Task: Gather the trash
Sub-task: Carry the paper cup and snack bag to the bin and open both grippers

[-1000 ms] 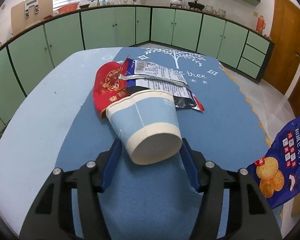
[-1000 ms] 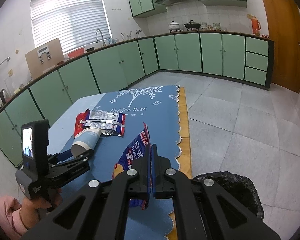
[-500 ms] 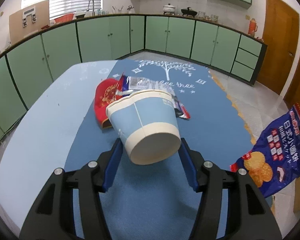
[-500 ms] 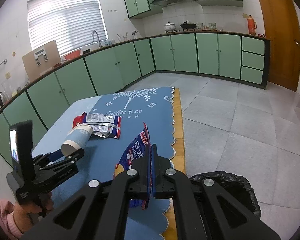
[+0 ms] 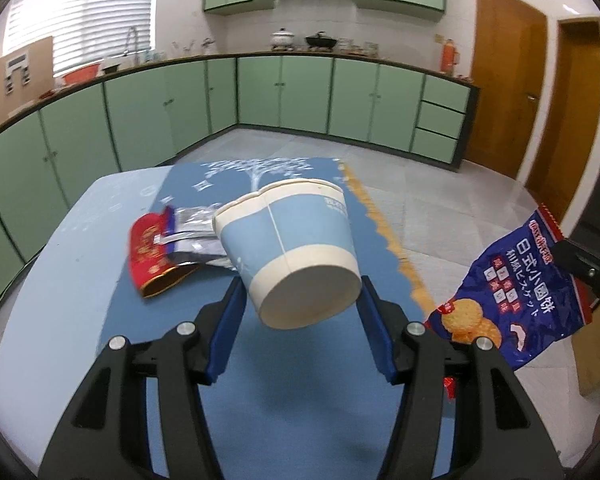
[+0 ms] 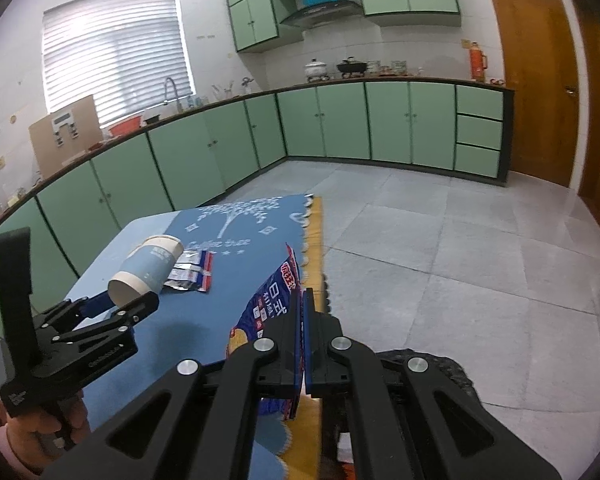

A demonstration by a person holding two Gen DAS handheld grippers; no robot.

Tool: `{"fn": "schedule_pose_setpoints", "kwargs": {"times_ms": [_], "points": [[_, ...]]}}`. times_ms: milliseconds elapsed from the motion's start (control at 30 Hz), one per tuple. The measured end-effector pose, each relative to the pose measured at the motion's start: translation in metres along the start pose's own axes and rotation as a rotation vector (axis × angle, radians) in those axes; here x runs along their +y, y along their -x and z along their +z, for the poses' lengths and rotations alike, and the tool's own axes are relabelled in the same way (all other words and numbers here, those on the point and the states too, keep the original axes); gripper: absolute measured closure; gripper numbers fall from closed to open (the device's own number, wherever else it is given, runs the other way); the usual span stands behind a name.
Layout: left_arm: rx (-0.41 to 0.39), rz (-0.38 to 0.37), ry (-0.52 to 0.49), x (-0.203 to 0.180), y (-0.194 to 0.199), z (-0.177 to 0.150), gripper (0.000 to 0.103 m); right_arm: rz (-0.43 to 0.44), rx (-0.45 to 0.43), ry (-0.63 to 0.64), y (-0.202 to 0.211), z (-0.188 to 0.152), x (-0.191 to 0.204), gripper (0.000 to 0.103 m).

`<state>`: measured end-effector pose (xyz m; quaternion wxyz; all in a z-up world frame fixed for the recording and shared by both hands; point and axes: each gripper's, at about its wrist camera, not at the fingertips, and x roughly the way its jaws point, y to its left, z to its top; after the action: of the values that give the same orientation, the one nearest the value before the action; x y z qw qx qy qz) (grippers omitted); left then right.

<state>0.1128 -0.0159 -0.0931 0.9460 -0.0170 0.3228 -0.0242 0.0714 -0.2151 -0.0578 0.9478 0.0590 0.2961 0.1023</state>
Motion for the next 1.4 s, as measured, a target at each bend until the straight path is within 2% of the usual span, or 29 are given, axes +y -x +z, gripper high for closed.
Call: {"fn": "schedule_pose_setpoints", "kwargs": {"times_ms": [433, 733, 900, 1033, 1300, 1400], "points": [[0.005, -0.217, -0.137, -0.093, -0.008, -0.005, 0.049, -0.182, -0.011, -0.081, 0.039, -0.013, -0.07, 0.102], [0.093, -0.357, -0.216, -0.148, -0.026, -0.025, 0.048, -0.268, 0.014, -0.114, 0.051, -0.028, -0.101, 0.102], [0.157, -0.396, -0.246, -0.158, -0.036, -0.033, 0.046, -0.297, 0.055, -0.148, 0.047, -0.044, -0.116, 0.102], [0.164, -0.407, -0.248, -0.156, -0.036, -0.035, 0.041, -0.303, 0.079, -0.167, 0.042, -0.055, -0.124, 0.102], [0.153, -0.392, -0.219, -0.146, -0.033, -0.029, 0.041, -0.293, 0.129, -0.186, 0.024, -0.069, -0.127, 0.102], [0.145, -0.383, -0.206, -0.14, -0.031, -0.026, 0.041, -0.292, 0.144, -0.183, 0.022, -0.069, -0.125, 0.099]]}}
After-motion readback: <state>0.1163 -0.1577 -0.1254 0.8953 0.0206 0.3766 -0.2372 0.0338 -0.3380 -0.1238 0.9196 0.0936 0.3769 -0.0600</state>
